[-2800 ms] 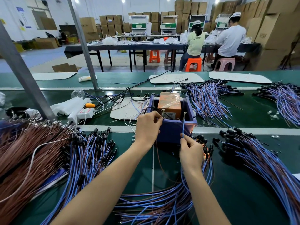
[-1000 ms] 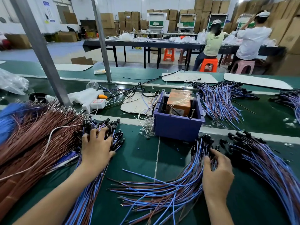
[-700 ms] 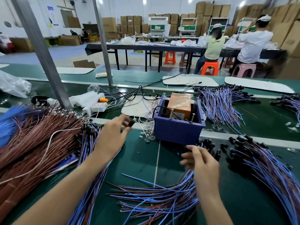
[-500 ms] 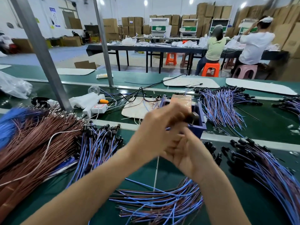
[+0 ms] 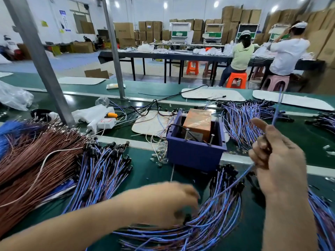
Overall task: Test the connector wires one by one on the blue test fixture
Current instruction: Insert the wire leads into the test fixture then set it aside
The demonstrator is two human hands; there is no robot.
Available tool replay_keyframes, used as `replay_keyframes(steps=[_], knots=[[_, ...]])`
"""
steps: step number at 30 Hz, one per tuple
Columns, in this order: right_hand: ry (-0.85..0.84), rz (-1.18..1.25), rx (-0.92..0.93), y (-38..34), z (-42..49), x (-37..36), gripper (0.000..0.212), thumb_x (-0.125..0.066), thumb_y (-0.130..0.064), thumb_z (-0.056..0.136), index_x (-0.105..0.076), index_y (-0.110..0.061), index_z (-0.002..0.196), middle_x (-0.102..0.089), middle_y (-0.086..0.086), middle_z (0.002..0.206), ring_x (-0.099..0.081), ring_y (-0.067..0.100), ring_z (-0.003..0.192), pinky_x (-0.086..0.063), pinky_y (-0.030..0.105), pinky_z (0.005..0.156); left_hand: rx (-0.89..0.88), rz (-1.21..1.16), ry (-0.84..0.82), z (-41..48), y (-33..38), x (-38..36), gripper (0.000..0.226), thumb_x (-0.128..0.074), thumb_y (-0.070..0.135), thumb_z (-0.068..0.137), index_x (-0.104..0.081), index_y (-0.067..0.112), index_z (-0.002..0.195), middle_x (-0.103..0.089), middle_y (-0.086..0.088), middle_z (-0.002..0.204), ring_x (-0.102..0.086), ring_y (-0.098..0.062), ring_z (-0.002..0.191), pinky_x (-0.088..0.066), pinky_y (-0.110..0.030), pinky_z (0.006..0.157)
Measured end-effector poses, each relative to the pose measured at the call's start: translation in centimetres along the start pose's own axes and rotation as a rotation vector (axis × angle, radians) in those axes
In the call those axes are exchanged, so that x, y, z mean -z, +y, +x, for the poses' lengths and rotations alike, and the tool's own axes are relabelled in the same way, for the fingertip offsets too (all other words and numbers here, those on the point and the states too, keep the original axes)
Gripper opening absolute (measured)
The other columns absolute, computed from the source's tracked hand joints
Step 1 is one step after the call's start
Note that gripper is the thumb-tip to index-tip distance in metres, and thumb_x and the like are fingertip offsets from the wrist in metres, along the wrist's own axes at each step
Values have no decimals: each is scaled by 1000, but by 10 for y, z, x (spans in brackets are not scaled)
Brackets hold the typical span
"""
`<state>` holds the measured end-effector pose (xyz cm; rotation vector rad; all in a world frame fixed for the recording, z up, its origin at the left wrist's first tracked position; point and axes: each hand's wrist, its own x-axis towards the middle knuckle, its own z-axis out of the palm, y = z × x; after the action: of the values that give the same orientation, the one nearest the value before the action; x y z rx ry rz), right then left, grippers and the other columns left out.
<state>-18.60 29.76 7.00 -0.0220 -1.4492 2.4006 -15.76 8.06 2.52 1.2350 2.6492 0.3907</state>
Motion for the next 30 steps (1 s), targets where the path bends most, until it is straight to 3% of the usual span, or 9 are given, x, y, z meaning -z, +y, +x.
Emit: replay_keyframes(steps=[4, 6, 9, 14, 16, 18, 21, 25, 30], knots=[[-138, -181, -88, 5, -7, -16, 30, -50, -28, 90, -70, -6, 93, -29, -5, 49, -23, 7, 42, -18, 19, 39, 218, -544, 498, 39, -1, 46, 29, -54, 22, 96, -60, 18, 124, -69, -3, 109, -64, -7, 80, -50, -17, 71], [-184, -308, -108, 11, -10, -24, 29, -51, -26, 93, -72, -8, 87, -26, -7, 44, -20, 5, 38, -16, 19, 38, 229, -893, 651, 57, 4, 55, 24, -52, 19, 96, -61, 16, 119, -69, -4, 97, -62, -5, 65, -48, -18, 53], [-254, -396, -82, 13, -13, -28, 27, -52, -21, 95, -74, -13, 81, -30, -7, 42, -23, 5, 37, -17, 18, 40, 185, -1083, 765, 75, 14, 56, 16, -51, 12, 97, -66, 10, 103, -65, -4, 79, -49, -3, 49, -39, -15, 44], [-286, -631, 121, -3, -13, -8, 30, -58, -36, 87, -72, -16, 71, -54, 6, 55, -43, 13, 59, -32, 27, 60, 20, -993, 771, 80, 28, 57, 21, -53, 3, 94, -68, 2, 109, -67, 7, 81, -57, 8, 60, -40, -3, 57], [-278, -719, 171, -9, -14, -2, 29, -58, -45, 82, -72, -25, 67, -57, 1, 53, -41, 11, 51, -31, 24, 51, -24, -965, 801, 79, 34, 58, 18, -56, 7, 93, -70, 5, 104, -70, -9, 84, -57, -4, 67, -45, -13, 70], [-230, -773, 219, -13, -14, 0, 25, -57, -52, 76, -73, -32, 71, -58, -7, 51, -39, 11, 44, -32, 19, 44, -98, -946, 853, 78, 41, 60, 15, -57, 5, 92, -70, 8, 100, -66, -20, 86, -50, -7, 62, -43, -16, 66], [-185, -768, 395, -16, -14, 0, 33, -59, -42, 79, -74, -22, 99, -67, -4, 68, -56, 18, 56, -48, 27, 59, -270, -942, 961, 75, 51, 63, 21, -54, -5, 90, -66, 8, 101, -68, -9, 85, -53, -2, 60, -45, -17, 59], [-168, -753, 698, -21, -20, -6, 21, -64, -28, 87, -62, -39, 106, -64, -14, 99, -60, -1, 88, -47, 16, 78, -428, -1001, 1050, 66, 62, 63, 22, -55, -3, 87, -64, 2, 106, -69, 5, 85, -65, -6, 74, -54, -20, 72], [-420, -867, 378, -25, -29, -7, 16, -56, -48, 78, -69, -47, 87, -69, -16, 83, -63, 2, 75, -47, 14, 66, -317, -1079, 1042, 55, 56, 58, 8, -62, 12, 82, -65, 11, 89, -71, 3, 77, -65, -10, 63, -54, -21, 64]])
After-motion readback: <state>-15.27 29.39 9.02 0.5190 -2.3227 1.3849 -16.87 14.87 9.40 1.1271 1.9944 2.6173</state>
